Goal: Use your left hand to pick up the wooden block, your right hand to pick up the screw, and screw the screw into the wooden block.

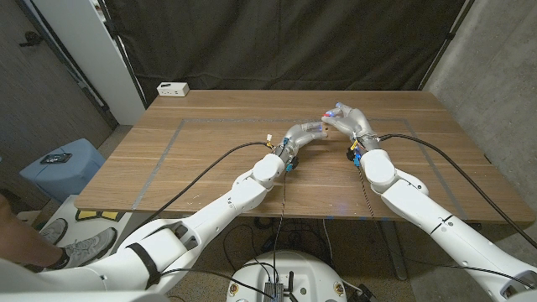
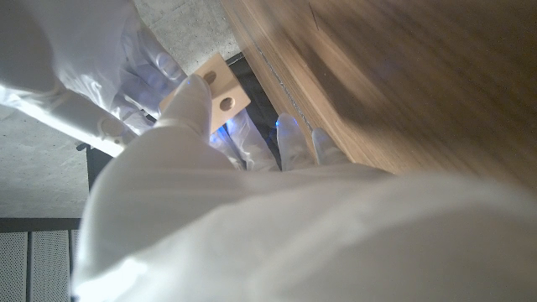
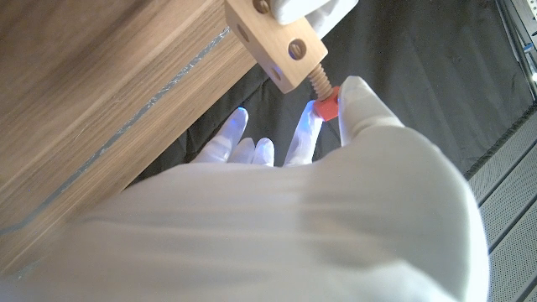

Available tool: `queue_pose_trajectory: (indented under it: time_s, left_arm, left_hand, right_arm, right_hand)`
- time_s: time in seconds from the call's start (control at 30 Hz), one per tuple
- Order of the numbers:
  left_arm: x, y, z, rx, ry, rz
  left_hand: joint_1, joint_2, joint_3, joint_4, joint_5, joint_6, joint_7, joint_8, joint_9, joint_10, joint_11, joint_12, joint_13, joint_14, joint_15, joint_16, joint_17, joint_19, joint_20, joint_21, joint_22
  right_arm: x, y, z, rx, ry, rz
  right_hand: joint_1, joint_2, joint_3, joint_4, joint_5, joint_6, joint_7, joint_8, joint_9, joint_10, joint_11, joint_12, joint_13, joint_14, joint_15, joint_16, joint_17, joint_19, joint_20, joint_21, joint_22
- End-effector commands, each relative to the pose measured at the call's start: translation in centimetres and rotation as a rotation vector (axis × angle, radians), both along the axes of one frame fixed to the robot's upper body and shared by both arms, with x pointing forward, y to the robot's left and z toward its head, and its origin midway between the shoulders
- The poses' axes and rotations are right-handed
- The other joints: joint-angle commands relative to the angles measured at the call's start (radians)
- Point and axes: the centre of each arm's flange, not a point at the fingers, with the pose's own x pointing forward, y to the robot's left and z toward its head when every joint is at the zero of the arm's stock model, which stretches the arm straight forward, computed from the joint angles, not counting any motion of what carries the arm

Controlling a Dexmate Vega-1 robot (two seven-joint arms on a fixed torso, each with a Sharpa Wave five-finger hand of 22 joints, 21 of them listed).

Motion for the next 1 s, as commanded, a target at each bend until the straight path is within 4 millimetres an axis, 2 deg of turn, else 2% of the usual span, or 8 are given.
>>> queue_pose_trajectory:
  time_s: [0.03, 1.0]
  left_arm:
    - [0.09, -0.14, -0.13, 0.003, 0.006, -0.001]
    - [0.14, -0.16, -0.07, 0.005, 0.005, -0.001]
  left_hand:
    - [0.005, 0.01, 0.001, 0.001, -0.002, 0.004, 0.001, 0.007, 0.005, 0.008, -0.003, 0.003, 0.004, 0.01, -0.092, 0.0, 0.002, 0.005, 0.007, -0.002, 0.004]
    - [0.009, 0.011, -0.001, 0.001, -0.002, 0.005, 0.002, 0.007, 0.005, 0.009, -0.003, 0.003, 0.005, 0.011, -0.091, 0.0, 0.002, 0.007, 0.008, -0.002, 0.004]
  right_arm:
    - [0.03, -0.56, 0.19, 0.005, -0.006, -0.01]
    - [-0.13, -0.9, 0.24, -0.006, -0.008, -0.024]
  right_hand:
    - [0.004, 0.007, 0.002, 0.001, 0.003, 0.003, -0.002, 0.007, 0.004, -0.001, -0.005, -0.001, 0.002, 0.003, -0.013, -0.003, 0.002, 0.0, -0.049, -0.002, 0.002]
    - [0.003, 0.008, 0.0, 0.002, 0.003, 0.0, -0.001, 0.009, 0.003, 0.0, -0.005, -0.001, 0.002, 0.002, -0.012, -0.003, 0.002, 0.0, -0.048, -0.002, 0.002]
